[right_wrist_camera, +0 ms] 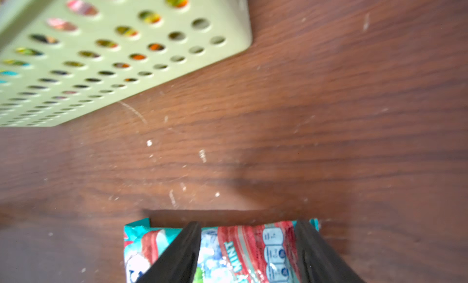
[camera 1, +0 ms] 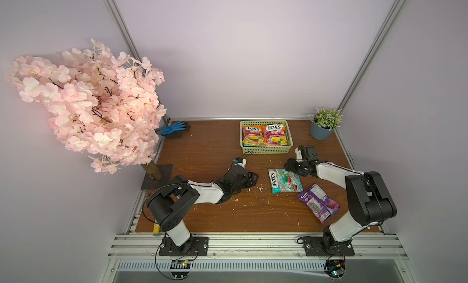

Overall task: Put the candies in the basket
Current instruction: Move the candy to the center of the board, then pick up the candy at the center of the board.

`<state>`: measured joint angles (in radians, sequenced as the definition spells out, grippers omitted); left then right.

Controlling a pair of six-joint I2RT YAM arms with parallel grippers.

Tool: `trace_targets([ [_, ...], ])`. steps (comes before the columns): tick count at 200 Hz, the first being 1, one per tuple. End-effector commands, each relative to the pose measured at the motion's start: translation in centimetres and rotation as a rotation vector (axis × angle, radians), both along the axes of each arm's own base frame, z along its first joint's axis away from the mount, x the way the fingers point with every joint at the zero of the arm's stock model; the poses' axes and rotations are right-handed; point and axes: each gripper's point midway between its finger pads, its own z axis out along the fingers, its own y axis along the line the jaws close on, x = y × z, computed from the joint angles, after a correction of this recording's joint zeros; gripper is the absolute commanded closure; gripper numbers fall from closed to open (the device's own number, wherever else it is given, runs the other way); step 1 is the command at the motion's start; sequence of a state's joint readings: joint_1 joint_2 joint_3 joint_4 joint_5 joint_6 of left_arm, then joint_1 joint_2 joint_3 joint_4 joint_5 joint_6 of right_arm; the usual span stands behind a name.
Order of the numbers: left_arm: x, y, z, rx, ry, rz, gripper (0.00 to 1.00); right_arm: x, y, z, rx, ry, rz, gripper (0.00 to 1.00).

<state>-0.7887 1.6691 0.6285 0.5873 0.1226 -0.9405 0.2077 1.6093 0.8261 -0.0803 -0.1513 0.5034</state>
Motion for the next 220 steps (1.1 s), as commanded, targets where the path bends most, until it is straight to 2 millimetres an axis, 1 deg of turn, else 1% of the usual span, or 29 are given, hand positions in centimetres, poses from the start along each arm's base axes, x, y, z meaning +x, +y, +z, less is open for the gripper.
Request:
trace_targets([
  [1,-0.3,-2.0,0.5,-0.060,0.006,-0.036,0.51,-0.5,-1.5,1.8,-0.042,0.012,-0.048,0.31],
  [13,-0.2,-2.6,0.3,-0.080,0.019,-0.044,0.53,-1.1,-2.2,1.8,-0.085,0.019,-0.050,0.30],
  [22,-0.3,-3.1,0.2,-0.093,0.025,-0.053,0.53,-1.9,-2.9,1.3,-0.117,0.032,-0.060,0.30],
  [33,-0.5,-3.9,0.1,-0.094,0.025,-0.067,0.54,-2.6,-3.3,0.7,-0.136,0.049,-0.055,0.31],
  [52,-0.8,-5.3,-0.3,-0.091,0.026,-0.096,0.54,-3.7,-3.0,-0.1,-0.124,0.071,-0.033,0.33],
  [67,-0.8,-6.0,-0.9,-0.098,0.045,-0.112,0.54,-4.6,-2.7,-0.7,-0.103,0.082,-0.019,0.34],
  [100,-0.5,-6.6,-2.5,-0.064,0.052,-0.125,0.58,-5.6,-1.6,-1.2,-0.039,0.091,0.021,0.40],
  [115,-0.5,-6.8,-3.0,-0.062,0.058,-0.128,0.58,-6.1,-0.8,-1.4,0.006,0.097,0.036,0.42],
  [136,-0.5,-7.0,-2.6,-0.107,0.048,-0.131,0.63,-6.9,0.3,-1.8,0.052,0.107,0.053,0.44],
  [157,-0.4,-7.1,-1.5,-0.157,0.021,-0.127,0.70,-7.3,0.6,-2.2,0.062,0.108,0.052,0.44],
  [186,-0.1,-7.9,-0.6,-0.195,0.005,-0.141,0.70,-7.4,1.0,-2.1,0.082,0.106,0.059,0.45],
  [211,-0.2,-8.1,-0.9,-0.204,0.012,-0.147,0.71,-7.4,0.9,-1.8,0.075,0.095,0.057,0.44],
  [220,-0.2,-8.0,-1.1,-0.200,0.014,-0.143,0.73,-7.4,0.9,-1.9,0.074,0.096,0.059,0.44],
])
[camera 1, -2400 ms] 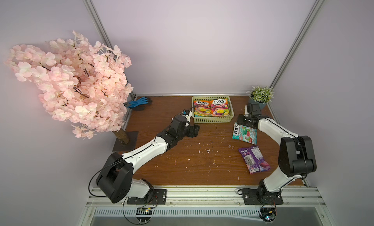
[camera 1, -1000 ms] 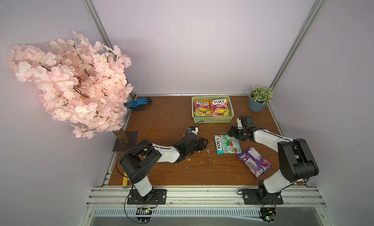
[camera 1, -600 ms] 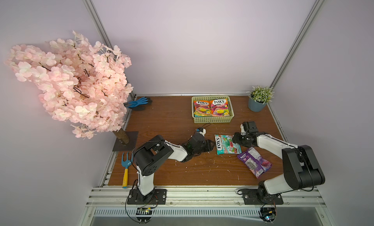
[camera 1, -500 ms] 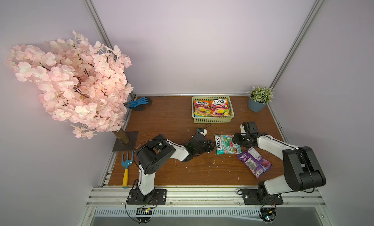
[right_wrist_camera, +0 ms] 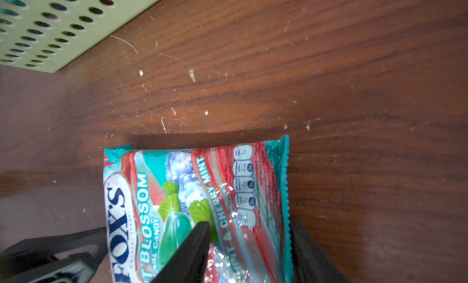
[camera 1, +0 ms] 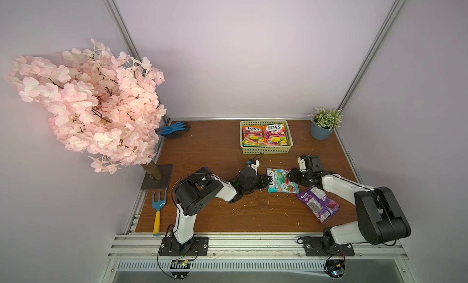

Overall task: Put the candies in the basket
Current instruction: Pick up the candy at the center of the board.

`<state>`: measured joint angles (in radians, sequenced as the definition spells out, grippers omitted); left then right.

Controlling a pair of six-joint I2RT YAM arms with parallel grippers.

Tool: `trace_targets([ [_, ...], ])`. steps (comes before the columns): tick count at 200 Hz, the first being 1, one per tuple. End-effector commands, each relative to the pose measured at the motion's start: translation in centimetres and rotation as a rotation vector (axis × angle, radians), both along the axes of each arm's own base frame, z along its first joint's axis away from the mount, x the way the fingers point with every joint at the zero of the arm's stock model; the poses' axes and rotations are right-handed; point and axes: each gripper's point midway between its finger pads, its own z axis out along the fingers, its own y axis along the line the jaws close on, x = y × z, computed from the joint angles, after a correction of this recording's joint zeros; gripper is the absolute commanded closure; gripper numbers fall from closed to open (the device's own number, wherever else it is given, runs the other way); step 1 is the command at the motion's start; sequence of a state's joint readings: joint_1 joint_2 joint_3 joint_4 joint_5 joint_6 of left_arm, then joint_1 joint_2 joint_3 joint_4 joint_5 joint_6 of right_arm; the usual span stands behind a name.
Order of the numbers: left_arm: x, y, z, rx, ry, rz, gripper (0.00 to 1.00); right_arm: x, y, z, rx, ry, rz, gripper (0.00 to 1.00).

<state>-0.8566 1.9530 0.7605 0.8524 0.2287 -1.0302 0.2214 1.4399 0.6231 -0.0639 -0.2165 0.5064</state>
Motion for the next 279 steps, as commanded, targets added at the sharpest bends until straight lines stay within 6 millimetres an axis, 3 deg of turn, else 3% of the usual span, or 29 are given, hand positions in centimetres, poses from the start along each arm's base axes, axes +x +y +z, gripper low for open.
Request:
trace_targets([
  [1,-0.1,-0.9,0.6,-0.040,-0.010,-0.021,0.73,-1.8,0.5,-0.9,0.022,0.068,0.012,0.44],
  [24,-0.1,-1.0,0.6,-0.043,-0.010,-0.025,0.74,-1.8,0.5,-1.0,0.026,0.064,0.012,0.44],
  [37,0.1,-0.9,0.5,-0.043,-0.007,-0.019,0.69,-1.9,0.5,-1.1,0.027,0.065,0.013,0.44],
  [65,0.1,-0.7,-0.9,-0.034,0.033,-0.007,0.70,-2.0,0.5,-1.2,0.025,0.065,0.013,0.44],
  [81,0.1,-0.6,-1.4,-0.031,0.050,-0.008,0.77,-2.0,0.5,-1.2,0.023,0.064,0.014,0.44],
  [121,0.7,-0.6,-0.6,-0.044,0.034,-0.012,1.00,-1.8,0.5,-0.6,0.019,0.042,0.020,0.44],
  [168,1.4,1.1,0.6,-0.017,0.042,0.042,1.00,-1.8,0.8,0.2,0.005,0.011,0.060,0.43],
  [188,1.8,2.0,1.7,0.062,0.007,0.058,1.00,-1.3,0.6,1.9,-0.014,-0.041,0.055,0.42],
  [211,1.4,2.8,1.1,0.201,0.031,0.030,1.00,-0.7,0.0,3.7,-0.038,-0.108,0.024,0.38],
  [242,0.3,4.5,-0.1,0.251,0.059,0.044,1.00,-0.9,0.4,3.1,-0.027,-0.098,0.052,0.35],
  [279,0.7,4.6,1.5,0.261,-0.003,0.034,1.00,-1.6,1.8,1.8,0.005,-0.056,0.093,0.36],
])
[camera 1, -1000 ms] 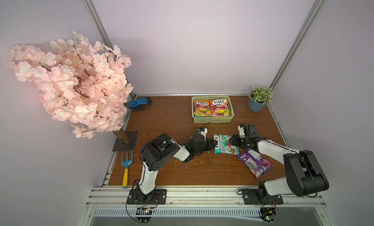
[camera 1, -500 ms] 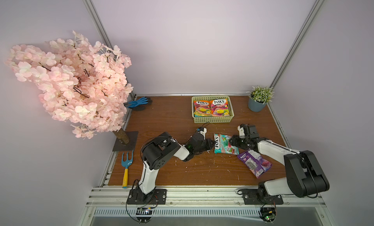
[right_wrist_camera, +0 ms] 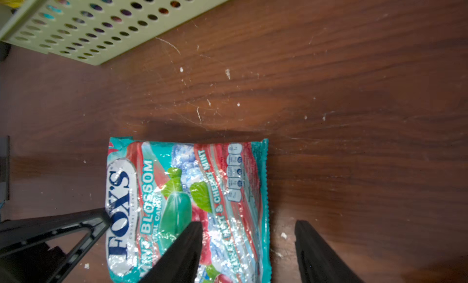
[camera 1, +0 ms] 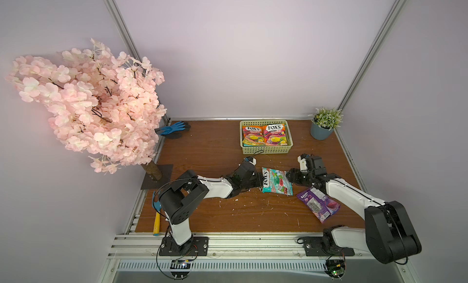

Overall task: Put the candies in the basket
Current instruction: Pick up the candy at the center of the board.

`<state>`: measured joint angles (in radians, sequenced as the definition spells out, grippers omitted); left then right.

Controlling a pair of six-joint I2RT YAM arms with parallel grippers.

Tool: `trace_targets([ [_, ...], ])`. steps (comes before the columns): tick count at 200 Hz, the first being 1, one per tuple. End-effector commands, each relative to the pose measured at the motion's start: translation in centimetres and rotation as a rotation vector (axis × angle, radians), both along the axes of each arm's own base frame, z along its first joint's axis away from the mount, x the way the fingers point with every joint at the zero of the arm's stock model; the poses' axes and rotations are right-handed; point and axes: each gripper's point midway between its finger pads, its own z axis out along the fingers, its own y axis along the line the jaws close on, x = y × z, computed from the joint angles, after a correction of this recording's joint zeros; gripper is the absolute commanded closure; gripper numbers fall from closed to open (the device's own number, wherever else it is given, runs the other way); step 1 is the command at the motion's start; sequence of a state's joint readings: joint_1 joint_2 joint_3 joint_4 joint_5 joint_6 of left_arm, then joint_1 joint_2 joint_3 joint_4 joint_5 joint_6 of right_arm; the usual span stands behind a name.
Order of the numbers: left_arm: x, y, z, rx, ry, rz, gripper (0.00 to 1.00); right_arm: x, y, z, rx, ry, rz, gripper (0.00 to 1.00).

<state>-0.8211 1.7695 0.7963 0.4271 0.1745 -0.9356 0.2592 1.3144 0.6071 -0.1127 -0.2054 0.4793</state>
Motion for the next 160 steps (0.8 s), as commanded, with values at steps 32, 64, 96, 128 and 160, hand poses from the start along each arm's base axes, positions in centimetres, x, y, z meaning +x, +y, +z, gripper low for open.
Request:
trace_targets([
  [32,0.0,0.3,-0.8,0.035,0.013,-0.034,0.90,-1.3,1.8,-2.7,0.034,0.065,0.057,0.37],
  [64,-0.1,0.6,-1.9,-0.025,0.032,-0.013,0.74,-1.6,2.5,-3.3,0.033,0.069,0.079,0.43],
  [96,0.0,0.5,-2.9,-0.035,0.040,-0.013,0.69,-1.7,2.6,-3.3,0.029,0.064,0.088,0.49],
  [128,0.1,-1.0,-2.3,-0.118,0.034,-0.049,0.77,-1.8,2.7,-3.5,0.026,0.067,0.094,0.51],
  [160,0.1,-1.0,-0.9,-0.179,0.021,-0.058,1.00,-1.8,2.7,-3.4,0.022,0.061,0.101,0.52],
])
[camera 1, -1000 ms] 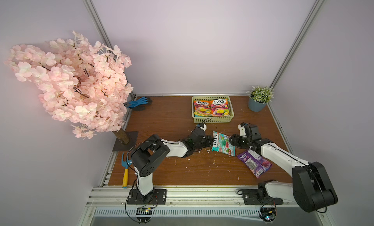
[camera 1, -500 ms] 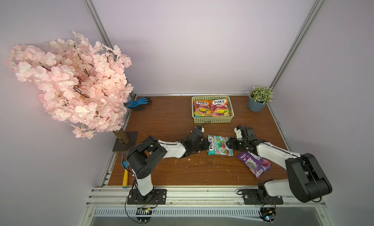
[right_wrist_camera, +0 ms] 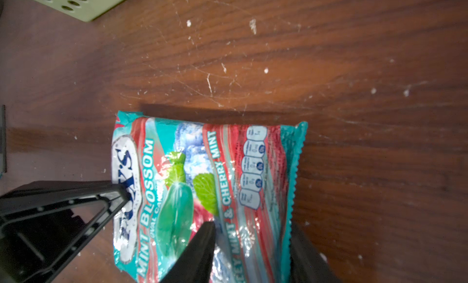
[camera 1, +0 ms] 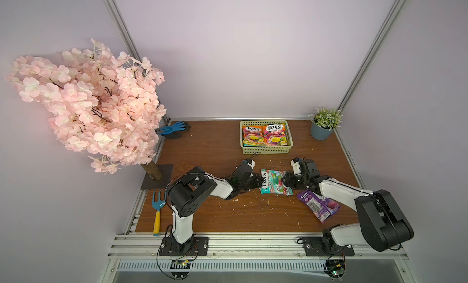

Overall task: Put the candies in the basket
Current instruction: Pick up the candy at the center of the board, then place the candy in the basket.

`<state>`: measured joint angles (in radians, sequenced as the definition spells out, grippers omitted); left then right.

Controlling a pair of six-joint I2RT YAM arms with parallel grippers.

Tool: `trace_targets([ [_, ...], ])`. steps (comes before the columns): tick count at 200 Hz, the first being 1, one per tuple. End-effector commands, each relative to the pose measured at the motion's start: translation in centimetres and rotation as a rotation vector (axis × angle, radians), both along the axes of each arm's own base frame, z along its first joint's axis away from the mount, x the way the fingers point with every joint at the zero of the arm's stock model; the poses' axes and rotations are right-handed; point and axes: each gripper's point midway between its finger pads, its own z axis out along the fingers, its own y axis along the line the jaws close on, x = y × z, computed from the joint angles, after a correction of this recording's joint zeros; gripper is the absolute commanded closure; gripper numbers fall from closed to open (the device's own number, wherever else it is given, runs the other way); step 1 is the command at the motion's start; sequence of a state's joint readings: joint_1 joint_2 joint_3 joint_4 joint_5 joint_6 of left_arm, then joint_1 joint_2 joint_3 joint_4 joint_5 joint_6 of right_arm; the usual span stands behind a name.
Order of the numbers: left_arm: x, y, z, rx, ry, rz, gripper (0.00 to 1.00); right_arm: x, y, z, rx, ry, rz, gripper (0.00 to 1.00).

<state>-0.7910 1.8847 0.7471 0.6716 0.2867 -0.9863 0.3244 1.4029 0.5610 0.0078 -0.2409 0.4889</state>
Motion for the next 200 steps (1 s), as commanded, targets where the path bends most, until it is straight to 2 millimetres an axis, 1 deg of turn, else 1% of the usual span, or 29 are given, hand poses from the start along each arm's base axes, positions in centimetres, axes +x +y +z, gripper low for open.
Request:
trace_targets([
  [1,-0.1,-0.1,0.9,-0.057,-0.007,-0.022,1.00,-1.0,0.1,-0.8,-0.008,0.033,0.022,0.52],
  [14,0.5,0.5,1.8,-0.012,-0.017,-0.027,1.00,-0.5,-0.3,0.1,-0.042,0.002,0.024,0.51],
  [22,1.0,0.9,2.8,0.047,-0.051,-0.046,1.00,0.0,-0.8,1.3,-0.075,-0.029,0.015,0.49],
  [25,1.3,1.0,3.5,0.077,-0.073,-0.054,1.00,0.2,-1.0,1.8,-0.088,-0.042,0.008,0.47],
  [30,1.8,1.4,4.5,0.147,-0.108,-0.065,1.00,0.6,-1.5,2.9,-0.110,-0.071,-0.006,0.44],
  [32,1.8,1.7,4.6,0.184,-0.119,-0.072,1.00,0.7,-1.6,3.3,-0.118,-0.081,-0.013,0.43],
  [38,2.6,1.9,6.6,0.264,-0.183,-0.094,1.00,1.1,-2.3,4.6,-0.146,-0.118,-0.035,0.40],
  [39,2.6,2.1,6.6,0.284,-0.189,-0.098,1.00,1.1,-2.4,4.8,-0.150,-0.124,-0.038,0.40],
  [42,3.0,2.3,7.6,0.324,-0.220,-0.107,1.00,1.3,-2.6,5.4,-0.157,-0.142,-0.044,0.39],
  [43,3.0,2.5,7.7,0.343,-0.226,-0.109,1.00,1.3,-2.7,5.6,-0.161,-0.149,-0.047,0.38],
  [47,3.6,2.9,9.1,0.394,-0.265,-0.110,1.00,1.5,-3.0,6.3,-0.175,-0.173,-0.058,0.37],
  [53,4.2,3.7,10.6,0.470,-0.317,-0.119,1.00,1.6,-3.6,7.1,-0.194,-0.201,-0.081,0.35],
  [64,5.2,4.5,13.8,0.582,-0.428,-0.146,1.00,1.9,-4.4,8.5,-0.217,-0.250,-0.114,0.31],
  [71,5.8,5.1,15.8,0.642,-0.496,-0.157,1.00,1.9,-4.6,9.1,-0.219,-0.273,-0.124,0.25],
  [73,6.1,5.1,16.6,0.649,-0.514,-0.149,1.00,1.9,-4.6,9.2,-0.217,-0.279,-0.127,0.23],
  [84,7.1,5.8,18.9,0.736,-0.606,-0.151,1.00,1.9,-4.6,9.7,-0.207,-0.295,-0.133,0.13],
  [91,7.7,6.0,20.3,0.778,-0.664,-0.157,1.00,1.9,-4.4,9.9,-0.193,-0.303,-0.130,0.02],
  [99,8.3,6.1,21.7,0.827,-0.729,-0.178,1.00,2.0,-4.2,10.0,-0.180,-0.306,-0.128,0.01],
  [103,8.4,6.1,21.6,0.855,-0.747,-0.202,1.00,1.9,-4.1,10.0,-0.175,-0.304,-0.126,0.01],
  [105,8.7,5.9,22.9,0.853,-0.779,-0.198,1.00,1.9,-4.1,10.0,-0.173,-0.305,-0.126,0.01],
  [106,8.8,5.9,23.2,0.858,-0.789,-0.199,1.00,1.9,-4.1,10.0,-0.173,-0.305,-0.126,0.01],
  [115,9.5,6.1,24.4,0.912,-0.853,-0.193,1.00,2.0,-3.9,10.1,-0.168,-0.307,-0.118,0.01],
  [143,10.7,5.9,26.9,1.020,-1.048,-0.235,1.00,2.0,-4.0,10.2,-0.179,-0.305,-0.107,0.01],
  [164,11.8,5.7,27.7,1.079,-1.128,-0.279,1.00,1.8,-3.6,10.3,-0.157,-0.307,-0.096,0.01],
  [182,13.0,5.5,27.2,1.075,-1.142,-0.353,1.00,1.6,-3.4,10.2,-0.140,-0.308,-0.093,0.01],
  [200,14.1,5.5,25.7,1.086,-1.159,-0.423,1.00,1.5,-3.4,10.0,-0.139,-0.302,-0.093,0.02],
])
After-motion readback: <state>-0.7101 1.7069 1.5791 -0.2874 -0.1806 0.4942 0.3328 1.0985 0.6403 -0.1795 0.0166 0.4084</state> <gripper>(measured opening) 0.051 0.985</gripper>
